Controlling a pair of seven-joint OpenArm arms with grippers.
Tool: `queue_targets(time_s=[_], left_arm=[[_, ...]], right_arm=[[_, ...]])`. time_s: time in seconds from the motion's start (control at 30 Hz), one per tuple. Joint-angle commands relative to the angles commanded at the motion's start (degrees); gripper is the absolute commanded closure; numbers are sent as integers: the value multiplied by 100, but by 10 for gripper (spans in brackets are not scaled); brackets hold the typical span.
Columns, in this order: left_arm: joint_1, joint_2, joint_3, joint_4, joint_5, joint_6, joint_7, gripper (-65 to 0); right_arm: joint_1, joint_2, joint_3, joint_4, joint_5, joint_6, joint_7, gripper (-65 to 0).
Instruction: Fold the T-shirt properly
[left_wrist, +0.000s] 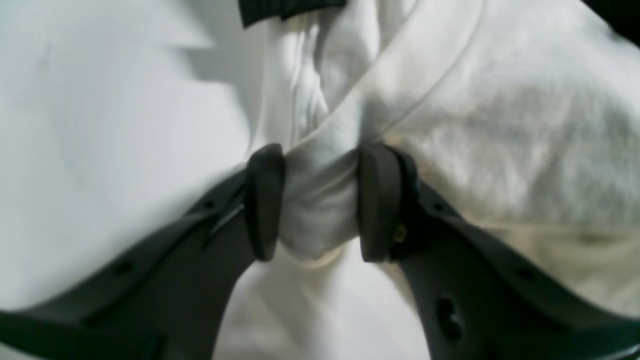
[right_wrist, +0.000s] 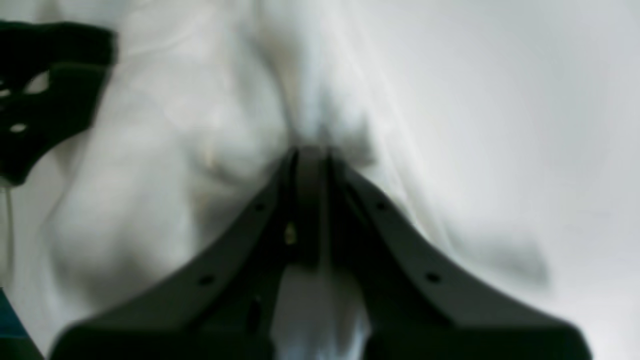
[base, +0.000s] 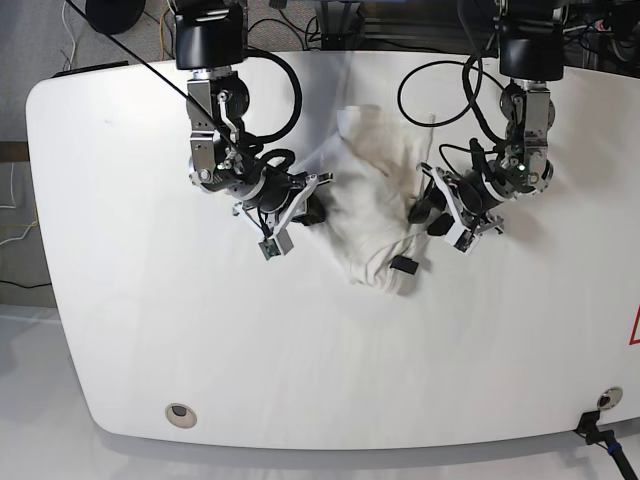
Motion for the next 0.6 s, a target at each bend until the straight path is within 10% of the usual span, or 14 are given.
queue_targets(time_s=[0.6], left_arm=[[-571, -114, 18, -62, -9, 0, -18, -228]], right_arm=[[-334, -35, -35, 1222, 44, -229, -826, -28]])
